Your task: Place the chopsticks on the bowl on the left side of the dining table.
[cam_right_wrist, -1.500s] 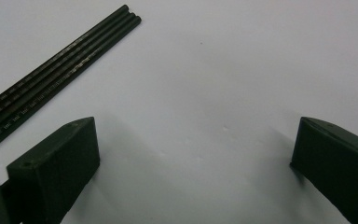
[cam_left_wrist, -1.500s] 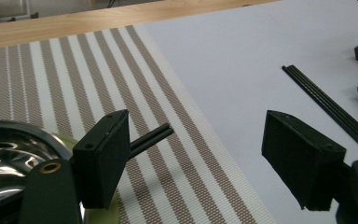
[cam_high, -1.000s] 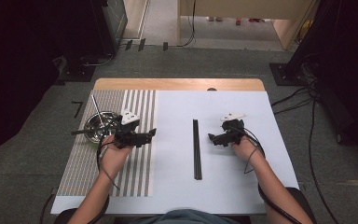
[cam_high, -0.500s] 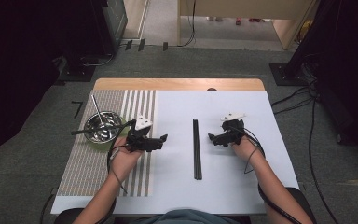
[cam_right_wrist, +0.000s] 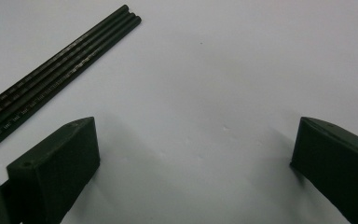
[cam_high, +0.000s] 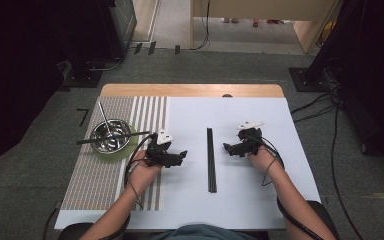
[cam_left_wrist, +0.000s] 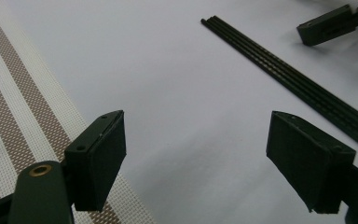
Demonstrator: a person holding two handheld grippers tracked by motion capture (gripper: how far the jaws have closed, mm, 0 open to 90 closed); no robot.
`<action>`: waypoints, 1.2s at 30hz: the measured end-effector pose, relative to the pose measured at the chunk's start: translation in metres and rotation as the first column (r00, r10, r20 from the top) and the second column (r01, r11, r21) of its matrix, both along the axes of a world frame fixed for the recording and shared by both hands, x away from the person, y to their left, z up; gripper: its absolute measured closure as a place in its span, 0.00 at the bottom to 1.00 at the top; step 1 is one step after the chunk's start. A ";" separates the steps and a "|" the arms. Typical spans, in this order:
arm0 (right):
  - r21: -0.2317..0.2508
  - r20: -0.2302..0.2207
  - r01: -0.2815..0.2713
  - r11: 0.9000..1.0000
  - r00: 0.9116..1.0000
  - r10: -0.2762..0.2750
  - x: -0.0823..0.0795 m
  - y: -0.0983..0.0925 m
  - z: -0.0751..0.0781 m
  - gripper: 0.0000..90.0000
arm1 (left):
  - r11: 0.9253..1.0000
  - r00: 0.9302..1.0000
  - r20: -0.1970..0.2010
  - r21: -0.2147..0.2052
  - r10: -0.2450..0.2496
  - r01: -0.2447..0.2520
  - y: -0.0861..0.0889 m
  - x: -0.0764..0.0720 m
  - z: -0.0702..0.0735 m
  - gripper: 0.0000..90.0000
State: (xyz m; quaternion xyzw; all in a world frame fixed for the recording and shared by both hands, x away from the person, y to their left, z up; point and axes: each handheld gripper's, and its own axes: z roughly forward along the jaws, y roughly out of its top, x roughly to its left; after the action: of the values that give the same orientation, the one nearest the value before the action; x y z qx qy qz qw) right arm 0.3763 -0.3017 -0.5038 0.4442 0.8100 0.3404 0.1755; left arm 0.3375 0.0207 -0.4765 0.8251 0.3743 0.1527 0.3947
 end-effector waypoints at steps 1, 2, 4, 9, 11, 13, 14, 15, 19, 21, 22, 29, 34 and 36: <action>0.000 0.000 0.000 1.000 1.000 0.000 0.000 0.000 0.000 0.00 | 1.000 1.000 0.000 0.002 0.004 -0.004 0.000 0.001 -0.002 0.22; 0.000 0.000 0.000 1.000 1.000 0.000 0.000 0.000 0.000 0.00 | 1.000 1.000 -0.001 0.013 0.011 -0.011 0.000 0.002 -0.004 0.22; 0.000 0.000 0.000 1.000 1.000 0.000 0.000 0.000 0.000 0.00 | 0.999 1.000 0.006 0.036 0.022 -0.022 -0.001 0.003 -0.009 0.22; 0.000 0.000 0.000 1.000 1.000 0.000 0.000 0.000 0.000 0.00 | 0.998 1.000 -0.002 0.068 0.018 -0.018 -0.001 0.006 -0.017 0.22; 0.000 0.000 0.000 1.000 1.000 0.000 0.000 0.000 0.000 0.00 | 0.997 1.000 -0.002 0.077 0.015 -0.015 -0.001 0.007 -0.019 0.22; 0.000 0.000 0.000 1.000 1.000 0.000 0.000 0.000 0.000 0.00 | 0.997 1.000 -0.006 0.076 0.013 -0.012 0.000 0.007 -0.020 0.22; 0.000 0.000 0.000 1.000 1.000 0.000 0.000 0.000 0.000 0.00 | 0.997 1.000 -0.007 0.075 0.013 -0.012 0.000 0.007 -0.020 0.22; 0.000 0.000 0.000 1.000 1.000 0.000 0.000 0.000 0.000 0.00 | 0.997 1.000 -0.005 0.078 0.009 -0.009 0.000 0.008 -0.020 0.22; 0.000 0.000 0.000 1.000 1.000 0.000 0.000 0.000 0.000 0.00 | 0.997 1.000 -0.009 0.077 0.005 -0.005 0.000 0.008 -0.021 0.21; 0.000 0.000 0.000 1.000 1.000 0.000 0.000 0.000 0.000 0.00 | 0.997 1.000 -0.010 0.077 0.003 -0.002 0.001 0.008 -0.021 0.21; 0.000 0.000 0.000 1.000 1.000 0.000 0.000 0.000 0.000 0.00 | 0.997 1.000 -0.011 0.076 0.002 -0.001 0.001 0.008 -0.021 0.21; 0.000 0.000 0.000 1.000 1.000 0.000 0.000 0.000 0.000 0.00 | 0.997 1.000 -0.011 0.076 0.001 0.000 0.001 0.008 -0.021 0.20; 0.000 0.000 0.000 1.000 1.000 0.000 0.000 0.000 0.000 0.00 | 0.997 1.000 -0.011 0.076 0.001 0.000 0.001 0.008 -0.021 0.20; 0.000 0.000 0.000 1.000 1.000 0.000 0.000 0.000 0.000 0.00 | 0.997 1.000 -0.010 0.076 0.001 0.000 0.001 0.008 -0.021 0.20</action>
State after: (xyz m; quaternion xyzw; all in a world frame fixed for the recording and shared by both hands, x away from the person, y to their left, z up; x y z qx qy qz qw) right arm 0.3763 -0.3017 -0.5038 0.4442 0.8101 0.3402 0.1754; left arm 0.3454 0.0213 -0.4974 0.8403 0.3705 0.1626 0.3609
